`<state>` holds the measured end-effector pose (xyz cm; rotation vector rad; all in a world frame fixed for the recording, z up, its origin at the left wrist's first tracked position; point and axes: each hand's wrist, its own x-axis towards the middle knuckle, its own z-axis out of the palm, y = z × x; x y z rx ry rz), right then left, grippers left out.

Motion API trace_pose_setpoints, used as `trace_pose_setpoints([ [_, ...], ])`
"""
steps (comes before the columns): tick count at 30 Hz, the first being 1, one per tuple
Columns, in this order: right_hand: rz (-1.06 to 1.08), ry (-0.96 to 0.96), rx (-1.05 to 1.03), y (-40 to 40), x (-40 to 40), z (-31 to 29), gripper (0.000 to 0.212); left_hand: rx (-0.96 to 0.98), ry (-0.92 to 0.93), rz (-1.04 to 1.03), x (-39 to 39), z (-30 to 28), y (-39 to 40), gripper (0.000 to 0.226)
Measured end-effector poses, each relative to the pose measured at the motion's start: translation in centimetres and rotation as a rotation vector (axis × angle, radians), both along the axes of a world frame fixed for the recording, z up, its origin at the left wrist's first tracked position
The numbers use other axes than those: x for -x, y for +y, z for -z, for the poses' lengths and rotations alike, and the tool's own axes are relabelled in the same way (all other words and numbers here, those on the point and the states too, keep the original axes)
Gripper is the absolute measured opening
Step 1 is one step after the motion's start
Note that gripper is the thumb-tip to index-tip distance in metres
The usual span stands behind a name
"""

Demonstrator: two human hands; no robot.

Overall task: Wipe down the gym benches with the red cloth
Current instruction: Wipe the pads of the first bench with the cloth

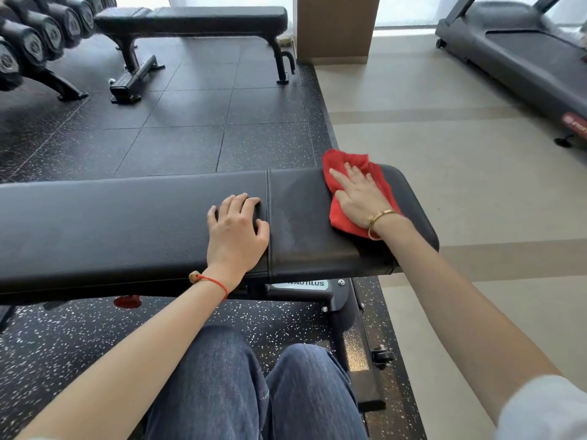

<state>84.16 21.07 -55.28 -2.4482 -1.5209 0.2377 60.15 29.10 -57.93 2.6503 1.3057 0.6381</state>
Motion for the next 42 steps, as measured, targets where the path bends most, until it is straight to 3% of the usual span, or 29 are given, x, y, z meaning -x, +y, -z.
trace_pose_setpoints([
  [5, -0.242, 0.027, -0.116, -3.9, 4.8, 1.3, 0.056, 0.02, -0.024, -0.006, 0.0, 0.0, -0.1, 0.044],
  [12, -0.031, 0.016, -0.02, 1.3, 2.7, 0.3, 0.054, 0.092, 0.006, 0.05, 0.6, 0.0, 0.5, 0.047],
  [15, -0.041, -0.012, -0.023, 3.6, 5.0, 0.4, 0.055, 0.058, -0.023, 0.053, 1.0, -0.4, 0.5, 0.042],
  [24, -0.498, -0.012, -0.135, 1.6, 14.1, 1.2, 0.055, -0.017, -0.008, -0.161, 8.2, -0.5, 4.5, 0.039],
  [33, -0.2, 0.012, -0.043, 9.1, 11.2, 0.1, 0.053, 0.039, -0.052, -0.256, 10.1, 0.1, 5.7, 0.041],
  [39, -0.541, -0.026, -0.104, 6.0, 18.0, 1.3, 0.056, 0.015, -0.101, -0.256, 10.2, 0.4, 5.9, 0.038],
  [42, -0.544, -0.045, -0.132, 4.2, 17.8, 1.8, 0.055, 0.018, -0.105, -0.247, 10.4, 0.6, 6.0, 0.039],
])
